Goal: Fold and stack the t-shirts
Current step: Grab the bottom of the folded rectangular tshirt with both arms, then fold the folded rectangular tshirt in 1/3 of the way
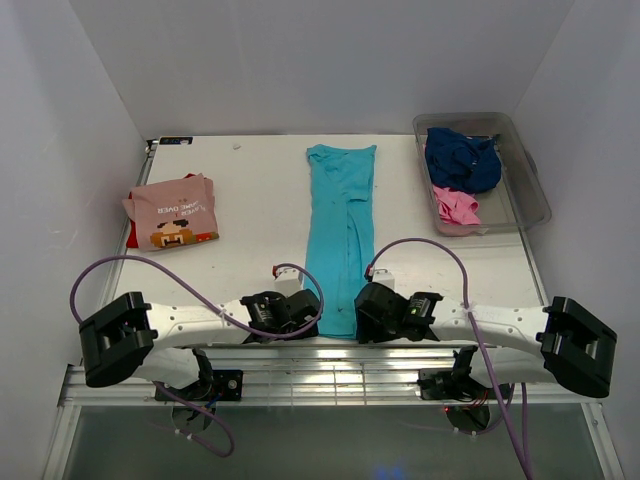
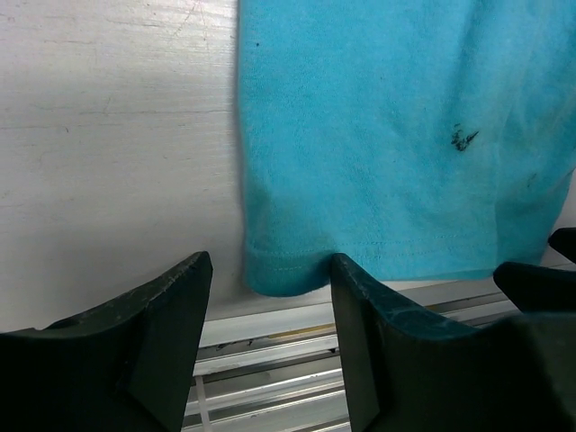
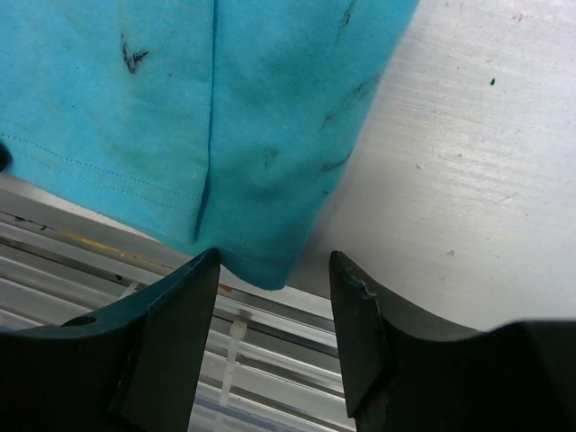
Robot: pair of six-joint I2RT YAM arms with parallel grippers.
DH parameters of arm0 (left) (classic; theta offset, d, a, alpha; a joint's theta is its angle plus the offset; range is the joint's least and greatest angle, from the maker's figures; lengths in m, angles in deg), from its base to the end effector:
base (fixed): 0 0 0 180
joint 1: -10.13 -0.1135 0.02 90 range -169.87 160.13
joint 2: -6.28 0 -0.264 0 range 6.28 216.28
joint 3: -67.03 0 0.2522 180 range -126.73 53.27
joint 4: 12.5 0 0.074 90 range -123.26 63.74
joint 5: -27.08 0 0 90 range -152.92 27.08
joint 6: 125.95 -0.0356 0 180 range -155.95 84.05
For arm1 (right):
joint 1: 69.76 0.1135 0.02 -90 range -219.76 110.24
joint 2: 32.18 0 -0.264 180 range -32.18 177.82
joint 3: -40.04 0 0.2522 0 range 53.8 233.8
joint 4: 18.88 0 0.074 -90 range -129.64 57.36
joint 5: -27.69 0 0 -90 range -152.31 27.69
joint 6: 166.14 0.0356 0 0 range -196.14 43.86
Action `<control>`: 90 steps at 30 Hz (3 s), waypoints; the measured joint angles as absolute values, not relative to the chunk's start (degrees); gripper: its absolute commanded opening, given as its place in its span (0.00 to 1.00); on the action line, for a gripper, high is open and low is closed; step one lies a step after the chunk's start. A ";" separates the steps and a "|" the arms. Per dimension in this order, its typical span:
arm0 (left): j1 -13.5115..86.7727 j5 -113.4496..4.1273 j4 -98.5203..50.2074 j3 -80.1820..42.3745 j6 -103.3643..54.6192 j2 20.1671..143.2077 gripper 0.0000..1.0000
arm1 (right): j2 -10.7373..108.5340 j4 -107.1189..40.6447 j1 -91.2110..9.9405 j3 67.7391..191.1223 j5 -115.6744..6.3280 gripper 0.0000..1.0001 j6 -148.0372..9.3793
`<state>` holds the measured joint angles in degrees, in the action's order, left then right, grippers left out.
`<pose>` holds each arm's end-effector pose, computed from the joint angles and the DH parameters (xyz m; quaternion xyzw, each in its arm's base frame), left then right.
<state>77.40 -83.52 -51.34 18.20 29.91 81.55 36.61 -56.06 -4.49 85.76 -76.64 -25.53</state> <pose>0.0979 -0.2014 0.1590 -0.0264 0.9615 -0.1238 0.2440 0.0960 0.1874 0.1666 -0.0906 0.9552 0.1519 0.2374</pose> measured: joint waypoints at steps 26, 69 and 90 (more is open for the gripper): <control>77.77 -83.41 -57.48 8.03 30.85 89.37 0.00 | 39.83 -58.31 -3.98 90.81 -77.93 0.08 -25.71; 42.75 -71.59 -50.10 -38.37 -2.74 124.56 0.00 | 76.83 -60.85 -32.05 135.09 -89.45 0.08 -52.90; 38.80 -77.49 -50.64 -48.93 -6.11 132.01 0.54 | 90.88 -60.50 -39.28 152.84 -88.47 0.48 -61.47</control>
